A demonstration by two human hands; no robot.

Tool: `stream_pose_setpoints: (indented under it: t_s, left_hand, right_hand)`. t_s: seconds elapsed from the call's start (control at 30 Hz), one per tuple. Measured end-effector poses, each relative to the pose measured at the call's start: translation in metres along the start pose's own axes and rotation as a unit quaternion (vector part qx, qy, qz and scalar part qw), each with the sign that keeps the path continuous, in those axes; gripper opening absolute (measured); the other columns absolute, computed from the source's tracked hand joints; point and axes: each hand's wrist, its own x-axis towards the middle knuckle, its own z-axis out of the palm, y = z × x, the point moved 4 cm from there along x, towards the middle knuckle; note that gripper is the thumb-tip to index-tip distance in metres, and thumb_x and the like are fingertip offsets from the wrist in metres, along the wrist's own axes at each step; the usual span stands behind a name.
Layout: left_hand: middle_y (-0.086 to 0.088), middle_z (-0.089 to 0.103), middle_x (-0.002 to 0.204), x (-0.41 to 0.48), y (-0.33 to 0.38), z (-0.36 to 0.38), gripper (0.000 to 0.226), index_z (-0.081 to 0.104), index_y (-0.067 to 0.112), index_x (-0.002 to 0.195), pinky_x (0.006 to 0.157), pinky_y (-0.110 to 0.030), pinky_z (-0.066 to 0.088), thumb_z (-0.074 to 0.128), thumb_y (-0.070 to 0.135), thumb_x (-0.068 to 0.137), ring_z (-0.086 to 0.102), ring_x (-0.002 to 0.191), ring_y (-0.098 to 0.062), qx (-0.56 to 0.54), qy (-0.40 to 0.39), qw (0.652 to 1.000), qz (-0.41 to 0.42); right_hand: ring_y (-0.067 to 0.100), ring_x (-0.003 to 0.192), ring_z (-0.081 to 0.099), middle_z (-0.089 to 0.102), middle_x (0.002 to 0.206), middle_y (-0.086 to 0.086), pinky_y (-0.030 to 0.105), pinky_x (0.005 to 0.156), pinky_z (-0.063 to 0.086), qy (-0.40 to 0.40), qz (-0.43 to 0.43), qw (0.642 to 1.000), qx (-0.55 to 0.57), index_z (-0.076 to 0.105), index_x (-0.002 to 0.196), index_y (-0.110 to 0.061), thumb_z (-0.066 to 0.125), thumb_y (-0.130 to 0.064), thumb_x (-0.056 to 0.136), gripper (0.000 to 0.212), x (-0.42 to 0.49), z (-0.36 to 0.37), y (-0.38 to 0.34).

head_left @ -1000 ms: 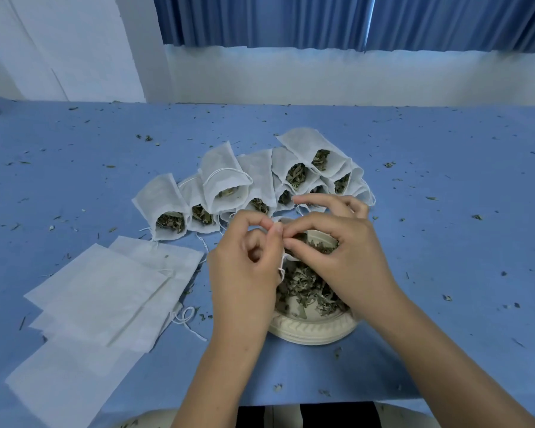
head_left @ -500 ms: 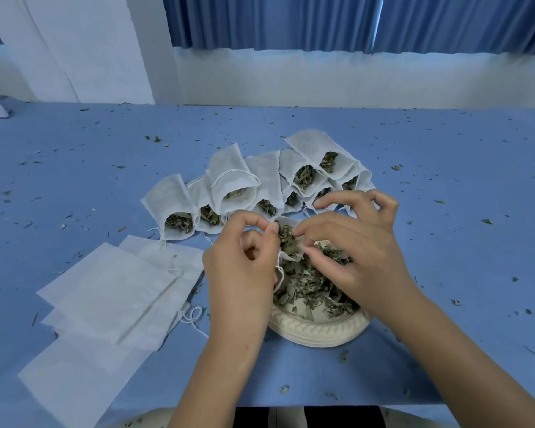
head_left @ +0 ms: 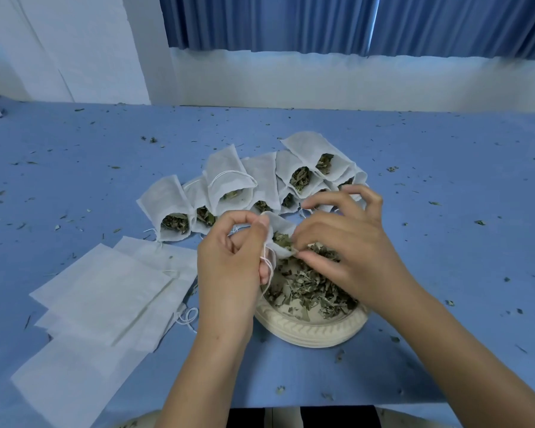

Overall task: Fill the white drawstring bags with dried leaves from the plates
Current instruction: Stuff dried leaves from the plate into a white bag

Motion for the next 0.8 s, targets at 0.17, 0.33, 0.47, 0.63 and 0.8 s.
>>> stream_pose_setpoints:
  t_s: [0.17, 0.33, 0.47, 0.63, 0.8]
  left_hand:
    - [0.003, 0.042, 0.043, -0.005, 0.008, -0.002, 0.017, 0.058, 0.017, 0.076, 0.042, -0.017, 0.037, 0.064, 0.015, 0.092, 0.038, 0.038, -0.010, 0.116, 0.009, 0.987, 0.108]
    - [-0.005, 0.051, 0.048, -0.005, 0.016, 0.001, 0.023, 0.057, 0.026, 0.073, 0.044, -0.020, 0.040, 0.065, 0.015, 0.091, 0.044, 0.039, -0.012, 0.163, -0.039, 0.976, 0.138]
    - [-0.005, 0.048, 0.048, -0.009, 0.018, 0.006, 0.017, 0.059, 0.025, 0.078, 0.046, -0.033, 0.040, 0.066, 0.016, 0.091, 0.042, 0.042, -0.021, 0.207, -0.100, 0.961, 0.157]
    - [0.002, 0.051, 0.051, -0.004, 0.021, -0.018, 0.019, 0.055, 0.029, 0.076, 0.049, -0.022, 0.039, 0.064, 0.021, 0.090, 0.043, 0.043, -0.011, 0.272, 0.016, 0.941, 0.200]
    - [0.003, 0.054, 0.054, -0.002, 0.024, -0.023, 0.020, 0.052, 0.030, 0.077, 0.052, -0.018, 0.039, 0.063, 0.021, 0.091, 0.052, 0.045, -0.016, 0.319, 0.049, 0.923, 0.208]
  right_hand:
    - [0.016, 0.118, 0.055, 0.070, 0.094, -0.012, 0.038, 0.110, 0.016, -0.003, -0.017, 1.000, 0.015, 0.063, 0.080, -0.014, 0.057, -0.015, 0.089, 0.011, -0.001, 0.001, -0.002]
    - [0.016, 0.129, 0.045, 0.067, 0.091, -0.012, 0.041, 0.112, 0.012, -0.091, -0.019, 0.995, 0.040, 0.061, 0.085, -0.015, 0.042, -0.022, 0.092, 0.022, -0.001, 0.006, -0.007]
    - [0.013, 0.143, 0.027, 0.067, 0.093, -0.010, 0.046, 0.116, 0.002, -0.199, -0.017, 0.976, 0.089, 0.064, 0.085, -0.015, 0.023, -0.030, 0.097, 0.046, 0.001, 0.010, -0.003]
    - [0.005, 0.122, 0.051, 0.067, 0.115, -0.014, 0.032, 0.110, 0.022, -0.105, 0.111, 0.968, 0.200, 0.073, 0.101, -0.019, 0.053, -0.023, 0.093, 0.022, -0.001, -0.013, 0.019]
    - [-0.004, 0.114, 0.045, 0.054, 0.112, -0.024, 0.016, 0.098, 0.035, -0.256, 0.213, 0.929, 0.164, 0.064, 0.107, -0.040, 0.069, -0.067, 0.062, 0.053, -0.018, -0.007, 0.029]
